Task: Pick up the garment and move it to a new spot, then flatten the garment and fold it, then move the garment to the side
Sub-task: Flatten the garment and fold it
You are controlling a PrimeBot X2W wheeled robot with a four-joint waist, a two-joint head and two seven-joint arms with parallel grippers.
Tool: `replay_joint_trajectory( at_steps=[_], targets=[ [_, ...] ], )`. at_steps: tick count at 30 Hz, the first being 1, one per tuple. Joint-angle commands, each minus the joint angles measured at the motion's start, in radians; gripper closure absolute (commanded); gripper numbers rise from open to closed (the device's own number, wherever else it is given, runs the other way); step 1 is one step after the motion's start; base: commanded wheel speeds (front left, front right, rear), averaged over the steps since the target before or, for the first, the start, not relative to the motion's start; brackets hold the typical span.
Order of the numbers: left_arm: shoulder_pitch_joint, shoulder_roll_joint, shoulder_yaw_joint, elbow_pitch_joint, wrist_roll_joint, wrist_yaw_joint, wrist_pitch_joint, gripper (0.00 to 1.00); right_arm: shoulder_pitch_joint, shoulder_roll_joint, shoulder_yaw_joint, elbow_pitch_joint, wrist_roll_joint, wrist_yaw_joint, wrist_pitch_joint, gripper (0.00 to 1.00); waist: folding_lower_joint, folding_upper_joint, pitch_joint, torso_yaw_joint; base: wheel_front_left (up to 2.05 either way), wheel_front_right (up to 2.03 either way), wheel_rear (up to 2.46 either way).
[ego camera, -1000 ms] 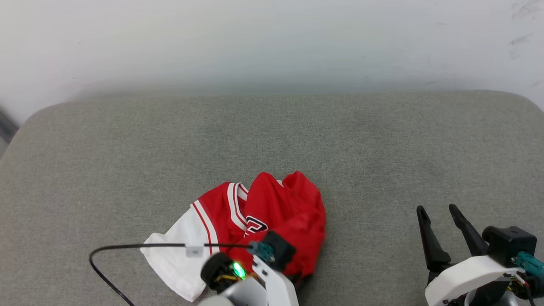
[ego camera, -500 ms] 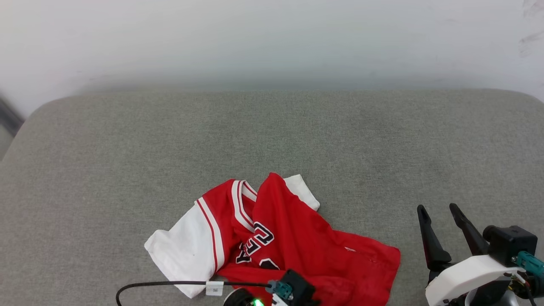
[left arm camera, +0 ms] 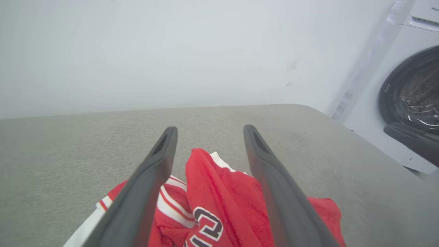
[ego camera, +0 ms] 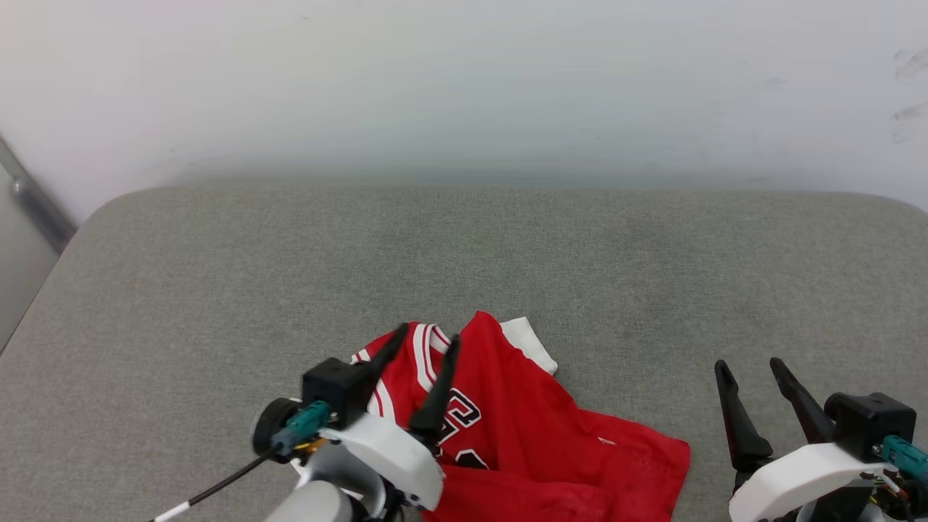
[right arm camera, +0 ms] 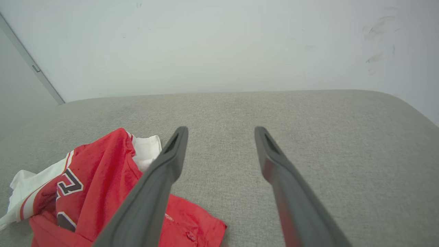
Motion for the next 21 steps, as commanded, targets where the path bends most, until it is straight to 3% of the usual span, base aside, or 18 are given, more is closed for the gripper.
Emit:
replay_joint_trajectory(
  at_steps=[1,6,13,17,21],
  targets=[
    [0.016,0.020,0.037,0.006,0.006,0.027,-0.037,0.00,0.006,0.001,-0.004,-0.006,-0.007,0.000,0.001,0.00,0.0000,0.0000,-0.003,0.002,0.00,0.00,0.00],
    [0.057,0.079,0.145,0.019,-0.012,0.093,-0.097,0.00,0.017,0.001,-0.011,-0.012,-0.014,0.000,0.005,0.00,0.0000,0.0000,-0.013,0.004,0.00,0.00,0.00],
    [0.118,0.133,0.207,0.001,-0.028,0.121,-0.118,0.00,-0.005,0.000,-0.042,0.005,-0.013,0.000,0.052,0.00,0.0000,0.0000,-0.015,0.017,0.00,0.00,0.00],
    [0.131,0.138,0.206,-0.021,-0.031,0.125,-0.114,0.00,-0.048,0.001,-0.021,0.075,0.024,0.000,0.188,0.00,0.0000,0.0000,-0.005,0.034,0.00,0.00,0.00],
    [0.124,0.131,0.196,-0.041,-0.031,0.124,-0.105,0.00,-0.118,-0.031,0.035,0.168,0.066,0.000,0.390,0.00,0.0000,0.0000,0.017,0.057,0.00,0.00,0.00]
  ],
)
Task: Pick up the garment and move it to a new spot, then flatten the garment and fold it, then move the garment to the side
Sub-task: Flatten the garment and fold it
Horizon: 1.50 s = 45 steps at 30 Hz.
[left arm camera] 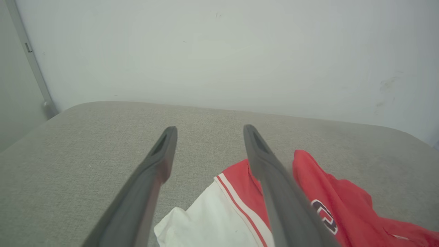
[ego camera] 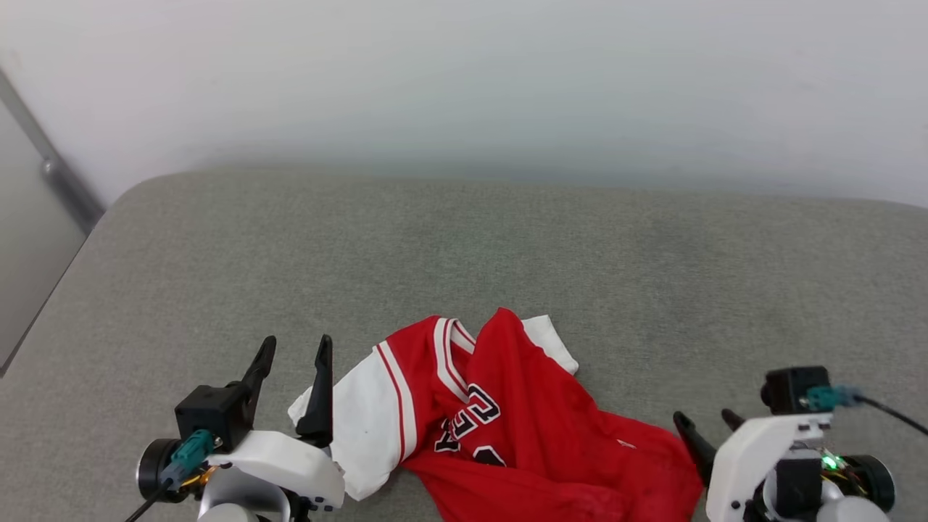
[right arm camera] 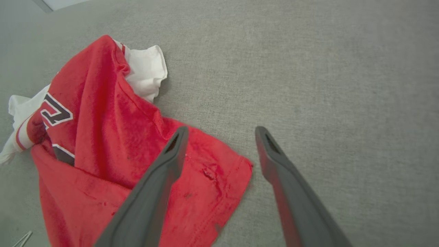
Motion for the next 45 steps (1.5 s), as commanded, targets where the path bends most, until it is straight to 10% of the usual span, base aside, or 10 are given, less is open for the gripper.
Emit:
replay_joint_trajectory(
  at_steps=[1,17,18,19,20,34,45],
  targets=[
    [-0.010,-0.007,-0.008,-0.009,-0.003,-0.004,0.008,0.00,-0.048,-0.019,0.026,0.042,0.019,0.000,0.085,0.00,0.0000,0.0000,0.019,0.023,0.00,0.00,0.00],
    [-0.104,-0.020,-0.035,-0.002,0.020,-0.035,0.003,0.00,-0.314,-0.096,0.305,0.387,0.120,0.000,0.294,0.00,0.0000,0.0000,0.130,0.123,0.00,0.00,0.00],
    [-0.105,-0.019,-0.034,0.001,0.020,-0.035,0.002,0.00,-0.312,-0.095,0.315,0.415,0.132,0.000,0.299,0.13,0.0000,0.0000,0.132,0.124,0.00,0.00,0.00],
    [-0.106,-0.020,-0.035,0.004,0.020,-0.034,0.002,0.00,-0.313,-0.096,0.325,0.435,0.141,0.000,0.300,0.89,0.0000,0.0000,0.133,0.125,0.00,0.00,0.00],
    [-0.105,-0.020,-0.035,0.006,0.020,-0.032,0.002,0.00,-0.314,-0.094,0.334,0.453,0.153,0.000,0.300,1.00,0.0000,0.0000,0.133,0.124,0.00,0.00,0.00],
    [-0.032,0.001,-0.029,-0.002,0.005,0.006,0.018,0.00,-0.214,-0.142,0.154,0.274,0.153,-0.001,0.140,1.00,0.0000,0.0000,0.042,0.005,0.00,0.00,0.00],
    [0.011,0.016,-0.038,-0.040,0.001,0.031,0.042,0.00,0.238,0.014,-0.224,-0.022,0.036,0.000,0.301,1.00,0.0000,0.0000,0.017,-0.068,0.00,0.00,0.00]
  ],
)
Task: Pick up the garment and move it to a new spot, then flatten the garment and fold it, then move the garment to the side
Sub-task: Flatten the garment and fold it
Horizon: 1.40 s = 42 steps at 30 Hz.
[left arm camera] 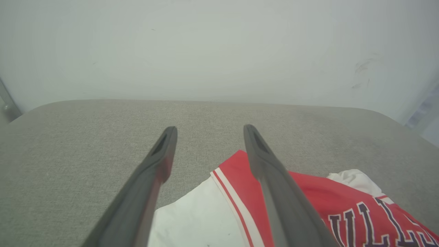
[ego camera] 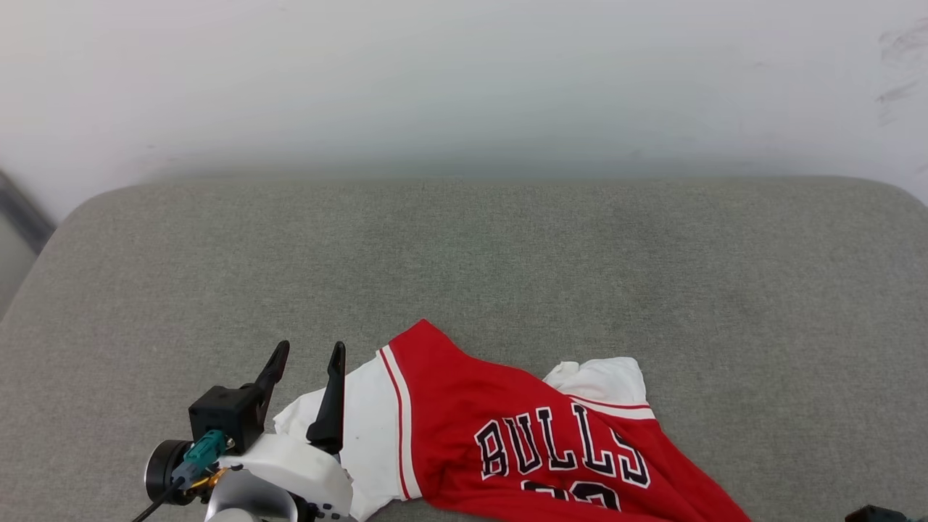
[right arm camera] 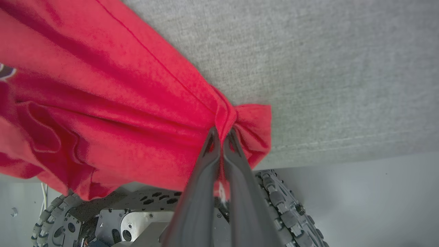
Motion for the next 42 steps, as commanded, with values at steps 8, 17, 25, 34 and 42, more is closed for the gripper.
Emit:
replay_joint_trajectory(
  at_steps=[8,17,25,34,42],
  targets=[
    [0.016,0.012,0.005,-0.014,-0.006,0.014,0.009,0.00,-0.056,0.011,0.004,-0.056,0.051,0.000,-0.237,0.00,0.0000,0.0000,0.004,0.003,0.00,0.00,0.00],
    [-0.024,0.003,0.000,-0.029,-0.003,0.006,0.003,0.00,-0.324,-0.023,0.100,0.036,0.058,0.000,-0.307,0.00,0.0000,0.0000,0.059,0.048,0.00,0.00,0.00],
    [-0.131,-0.042,-0.012,0.029,-0.001,-0.051,-0.037,0.00,-0.696,-0.212,0.478,0.320,0.193,0.000,0.076,0.00,0.0000,0.0000,0.199,0.159,0.00,0.00,0.00],
    [-0.149,-0.060,-0.011,0.073,-0.013,-0.071,-0.054,0.00,-0.694,-0.226,0.573,0.473,0.227,-0.001,0.259,1.00,0.0000,0.0000,0.197,0.166,0.00,0.00,0.00],
    [-0.131,-0.057,-0.001,0.081,-0.014,-0.069,-0.062,0.00,-0.754,-0.230,0.432,0.400,0.191,-0.001,0.012,1.00,0.0000,0.0000,0.160,0.136,0.00,0.00,0.00]
  ],
)
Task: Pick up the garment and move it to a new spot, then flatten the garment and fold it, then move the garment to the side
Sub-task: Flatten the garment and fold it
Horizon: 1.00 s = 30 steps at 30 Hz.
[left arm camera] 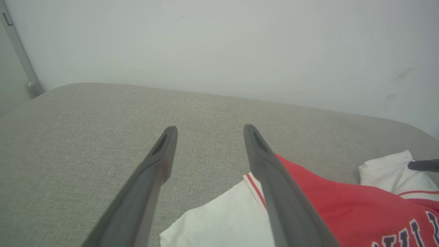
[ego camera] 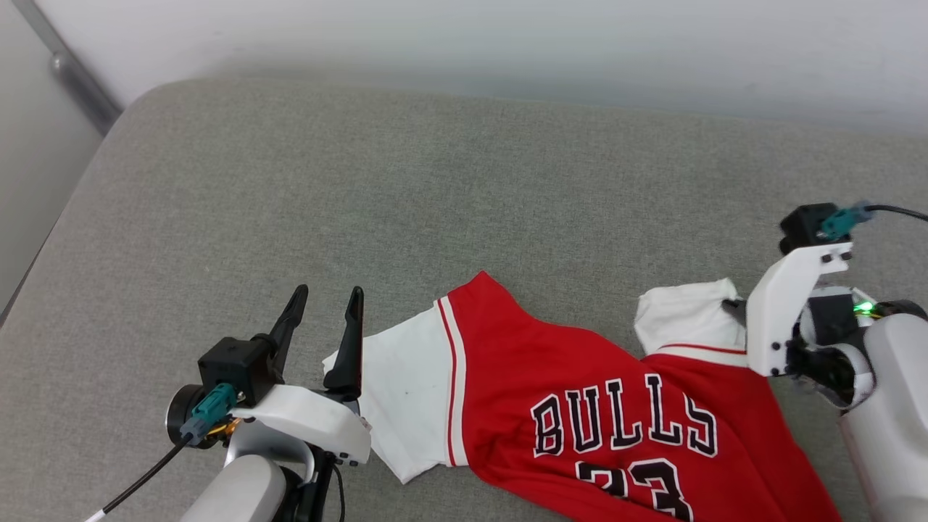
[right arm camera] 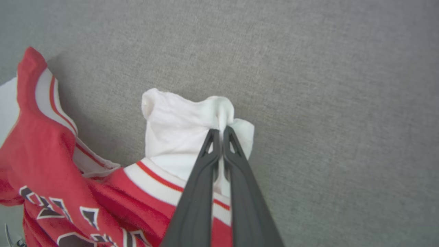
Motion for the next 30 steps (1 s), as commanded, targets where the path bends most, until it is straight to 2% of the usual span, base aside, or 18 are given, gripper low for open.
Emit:
replay_joint_trajectory(
  at_steps=[1,4,7,11,14,15,16,17,24,30],
  targets=[
    [0.007,0.003,0.004,0.000,0.001,0.003,-0.006,0.00,0.013,-0.001,-0.028,-0.013,-0.005,-0.001,-0.024,1.00,0.0000,-0.0001,-0.015,-0.012,0.00,0.00,0.00],
    [0.023,0.009,0.006,-0.004,0.000,0.006,-0.008,0.00,0.071,-0.006,-0.144,-0.046,-0.035,-0.001,-0.075,1.00,0.0000,-0.0001,-0.035,-0.029,0.00,0.00,0.00],
    [0.037,0.014,0.005,-0.010,-0.002,0.012,-0.003,0.00,0.158,0.025,-0.286,-0.085,-0.070,-0.001,-0.093,1.00,0.0000,-0.0001,-0.048,-0.047,0.00,0.00,0.00],
    [0.050,0.023,0.002,-0.014,-0.004,0.021,0.008,0.00,0.304,0.088,-0.475,-0.120,-0.128,0.000,-0.097,1.00,0.0000,-0.0001,-0.057,-0.061,0.00,0.00,0.00],
    [0.061,0.029,0.001,-0.016,-0.007,0.023,0.013,0.00,0.394,0.156,-0.580,-0.124,-0.170,0.000,-0.111,1.00,0.0000,-0.0001,-0.066,-0.071,0.00,0.00,0.00],
    [0.064,0.032,0.002,-0.017,-0.008,0.026,0.015,0.00,0.422,0.170,-0.599,-0.115,-0.180,-0.001,-0.115,0.97,0.0000,-0.0001,-0.069,-0.073,0.00,0.00,0.00],
    [0.068,0.034,0.003,-0.017,-0.009,0.029,0.018,0.00,0.441,0.187,-0.616,-0.111,-0.183,-0.001,-0.132,0.67,0.0000,-0.0001,-0.072,-0.076,0.00,0.00,0.00],
    [0.070,0.037,0.005,-0.018,-0.010,0.031,0.019,0.00,0.449,0.200,-0.625,-0.115,-0.187,-0.001,-0.154,0.00,0.0000,-0.0001,-0.075,-0.079,0.00,0.00,0.00],
    [0.104,0.053,0.012,-0.028,-0.019,0.052,0.033,0.00,0.481,0.232,-0.585,-0.198,-0.153,0.000,-0.418,0.00,0.0000,-0.0001,-0.121,-0.095,0.00,0.00,0.00],
    [0.132,0.068,0.025,-0.045,-0.042,0.069,0.058,0.00,0.535,0.232,-0.496,-0.312,-0.156,0.000,-0.576,0.00,0.0000,-0.0001,-0.163,-0.103,0.00,0.00,0.00]
  ],
)
